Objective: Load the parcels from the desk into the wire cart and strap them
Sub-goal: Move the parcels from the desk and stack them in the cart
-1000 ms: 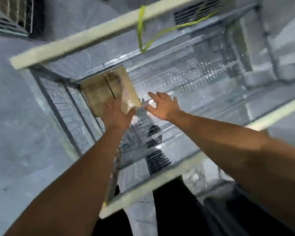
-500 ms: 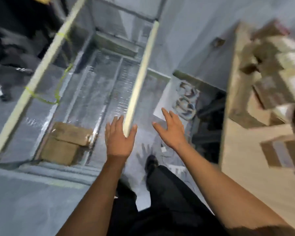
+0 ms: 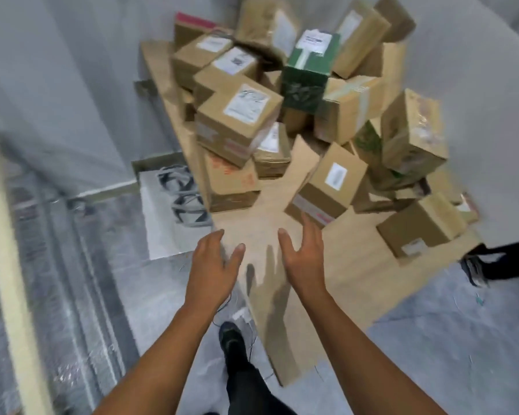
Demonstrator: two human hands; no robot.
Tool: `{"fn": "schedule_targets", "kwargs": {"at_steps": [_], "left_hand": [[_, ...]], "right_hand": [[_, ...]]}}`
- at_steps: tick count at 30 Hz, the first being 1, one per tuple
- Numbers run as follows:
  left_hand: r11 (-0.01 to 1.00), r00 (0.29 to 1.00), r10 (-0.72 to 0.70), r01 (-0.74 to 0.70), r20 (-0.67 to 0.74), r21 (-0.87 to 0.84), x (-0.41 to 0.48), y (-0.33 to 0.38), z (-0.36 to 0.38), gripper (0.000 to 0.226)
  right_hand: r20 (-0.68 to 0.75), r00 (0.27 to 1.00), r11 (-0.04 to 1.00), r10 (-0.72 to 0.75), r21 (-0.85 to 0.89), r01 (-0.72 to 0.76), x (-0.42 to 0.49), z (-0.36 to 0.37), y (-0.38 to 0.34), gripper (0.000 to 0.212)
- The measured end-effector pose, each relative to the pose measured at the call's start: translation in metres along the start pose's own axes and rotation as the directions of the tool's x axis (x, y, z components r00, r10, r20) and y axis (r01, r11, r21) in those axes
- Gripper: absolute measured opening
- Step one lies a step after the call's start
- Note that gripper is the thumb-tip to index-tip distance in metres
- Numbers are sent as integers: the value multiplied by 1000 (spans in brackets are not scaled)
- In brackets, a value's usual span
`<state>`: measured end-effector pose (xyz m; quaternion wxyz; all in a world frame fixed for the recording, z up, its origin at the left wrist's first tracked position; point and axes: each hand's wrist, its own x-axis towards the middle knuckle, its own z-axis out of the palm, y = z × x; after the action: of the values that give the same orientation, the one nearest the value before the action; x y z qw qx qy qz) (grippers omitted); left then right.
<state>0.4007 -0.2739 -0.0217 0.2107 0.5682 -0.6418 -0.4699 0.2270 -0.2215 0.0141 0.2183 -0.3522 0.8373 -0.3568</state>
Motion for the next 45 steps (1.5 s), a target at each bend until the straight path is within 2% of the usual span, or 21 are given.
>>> {"fn": "schedule_targets", "kwargs": {"at_steps": [3,6,12,16,19,23,26,28,33,36,38,41,45], "left_hand": [[998,994,58,-59,88,4,35,42,55,65],[993,987,118,-119,110,-3,68,80,101,66],[990,988,140,-141,69,6,133,141,166,82],[1000,995,-2,5,104,-29,152,140,180,79],[998,992,-14,22,127,-67,144,130,173,77],[993,981,-67,83,181,-85,100,115,159,97],[989,981,-35,61,188,-133,52,99,141,89],[970,983,-9,54,186,-238,18,83,128,77],[835,986,-75,144,150,-532,-51,42,86,76],[774,989,-134,141,58,-617,-87,14,52,77],[732,987,-161,108,-18,-673,-111,-6,26,74],[698,963,-213,30,-168,-715,-143,-35,-19,70],[694,867,-286,-106,-408,-713,-187,-76,-89,73]], "right_hand": [[-163,983,994,86,86,-72,30,-40,32,61],[-209,966,974,151,198,-110,57,-68,62,61],[-70,954,902,290,354,-248,111,-90,92,67],[35,942,841,333,441,-313,138,-89,91,74],[101,933,784,344,516,-345,151,-89,86,71],[170,942,779,290,530,-335,138,-85,79,58],[212,942,807,262,487,-334,105,-87,74,69],[270,938,833,219,448,-324,77,-89,69,71],[378,924,887,58,405,-221,2,-74,46,47],[440,898,925,-15,346,-154,-35,-51,24,56],[501,863,949,-67,299,-99,-59,-31,6,55],[622,764,966,-171,258,6,-94,7,-34,60],[728,612,947,-311,292,133,-152,70,-95,75]]}}
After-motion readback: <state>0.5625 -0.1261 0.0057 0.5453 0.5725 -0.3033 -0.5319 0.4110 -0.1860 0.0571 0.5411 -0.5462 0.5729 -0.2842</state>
